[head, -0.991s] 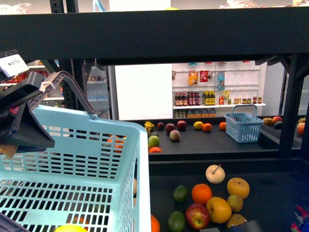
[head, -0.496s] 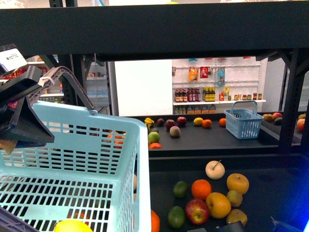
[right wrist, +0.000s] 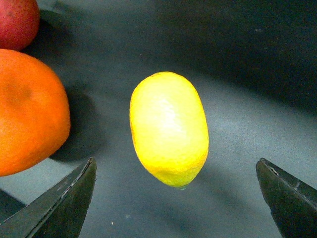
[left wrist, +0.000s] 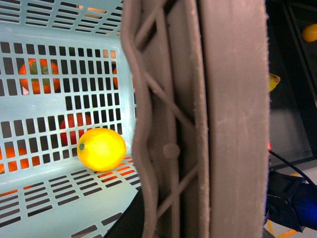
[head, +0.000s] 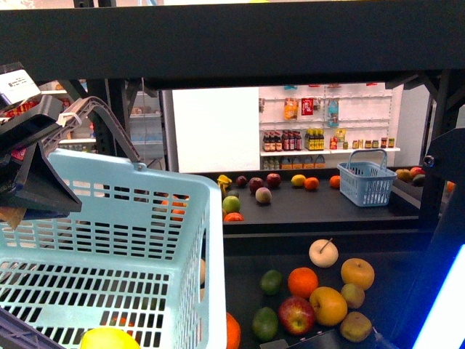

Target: Pick lemon from shelf

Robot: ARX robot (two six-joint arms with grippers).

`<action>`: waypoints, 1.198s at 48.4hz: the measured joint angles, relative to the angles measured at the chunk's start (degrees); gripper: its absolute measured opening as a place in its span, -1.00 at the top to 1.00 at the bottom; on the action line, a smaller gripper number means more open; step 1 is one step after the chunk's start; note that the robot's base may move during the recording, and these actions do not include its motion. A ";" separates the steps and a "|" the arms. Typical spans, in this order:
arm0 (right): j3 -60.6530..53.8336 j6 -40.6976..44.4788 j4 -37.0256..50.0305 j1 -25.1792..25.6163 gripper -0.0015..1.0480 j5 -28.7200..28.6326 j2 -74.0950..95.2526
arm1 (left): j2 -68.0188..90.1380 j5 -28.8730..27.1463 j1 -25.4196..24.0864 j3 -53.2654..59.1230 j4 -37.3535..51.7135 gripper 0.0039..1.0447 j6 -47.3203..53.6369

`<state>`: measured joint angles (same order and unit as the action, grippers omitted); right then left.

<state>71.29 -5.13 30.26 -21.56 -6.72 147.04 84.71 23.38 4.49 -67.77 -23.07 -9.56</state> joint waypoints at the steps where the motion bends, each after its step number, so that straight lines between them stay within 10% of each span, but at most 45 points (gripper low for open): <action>1: 0.37 0.00 -0.22 0.02 -0.85 0.00 0.20 | 0.00 0.00 0.00 0.00 0.00 0.71 0.00; 58: 17.29 -2.86 -9.11 -0.22 -0.85 -0.57 9.79 | 0.02 0.00 0.00 0.00 0.00 0.71 0.00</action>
<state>88.58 -7.99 21.15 -21.78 -7.29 156.83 84.73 23.38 4.49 -67.77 -23.07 -9.56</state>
